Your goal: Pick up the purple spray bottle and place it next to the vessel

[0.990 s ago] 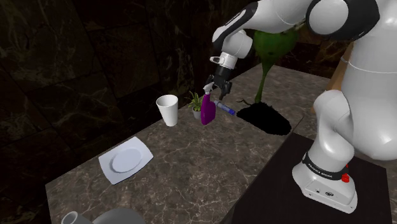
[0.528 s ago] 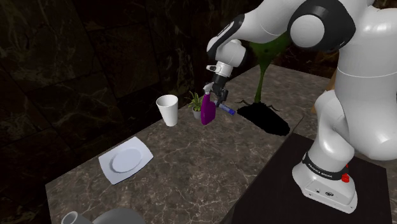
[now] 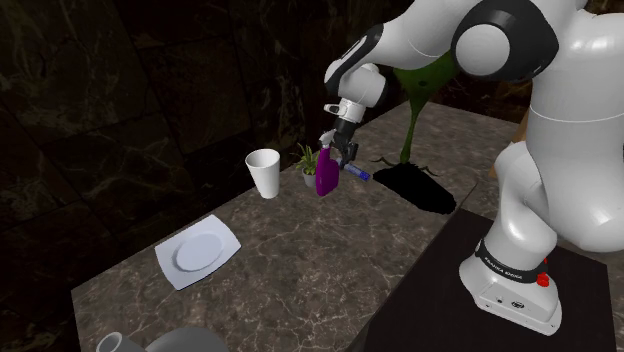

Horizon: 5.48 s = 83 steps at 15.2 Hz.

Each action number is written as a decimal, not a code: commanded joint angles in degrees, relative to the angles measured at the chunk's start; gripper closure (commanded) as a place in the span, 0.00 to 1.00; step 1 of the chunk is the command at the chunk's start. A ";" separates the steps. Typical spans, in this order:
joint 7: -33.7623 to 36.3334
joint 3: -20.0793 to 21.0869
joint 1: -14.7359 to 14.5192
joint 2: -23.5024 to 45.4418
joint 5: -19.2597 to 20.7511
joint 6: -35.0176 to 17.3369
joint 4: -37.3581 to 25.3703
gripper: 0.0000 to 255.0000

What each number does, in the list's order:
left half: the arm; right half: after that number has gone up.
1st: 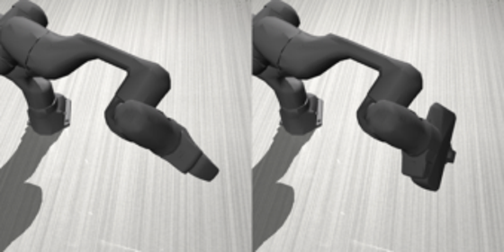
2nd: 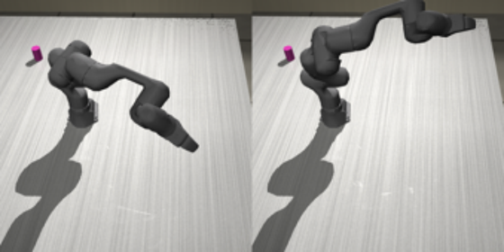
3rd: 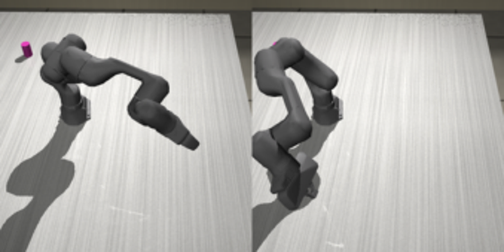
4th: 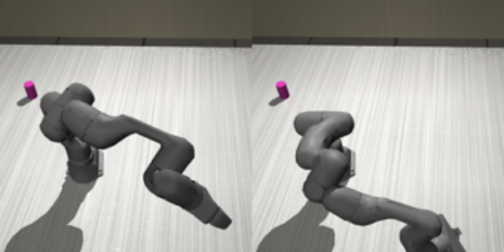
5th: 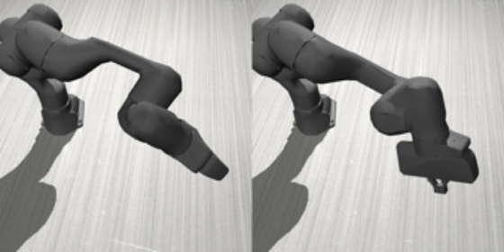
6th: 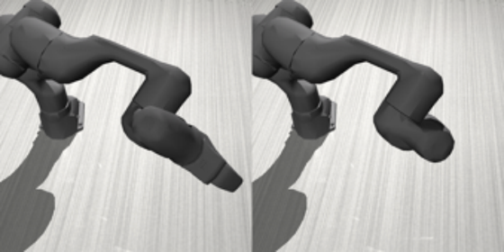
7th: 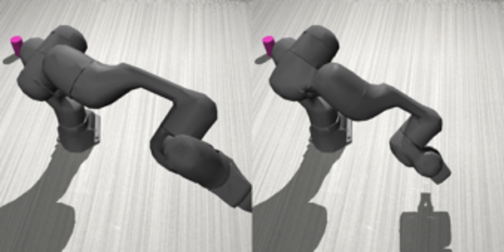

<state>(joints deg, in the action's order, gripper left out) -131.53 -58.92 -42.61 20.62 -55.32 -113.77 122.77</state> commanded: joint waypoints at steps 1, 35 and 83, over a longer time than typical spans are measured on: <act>0.00 0.00 0.00 0.00 0.00 0.00 0.00 1.00; 18.43 -8.14 -9.60 -18.66 19.86 4.12 -4.99 1.00; 41.40 -5.43 -13.03 -25.77 28.26 27.60 -33.91 1.00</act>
<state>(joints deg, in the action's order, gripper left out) -92.17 -65.79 -54.77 -3.79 -28.28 -84.91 88.23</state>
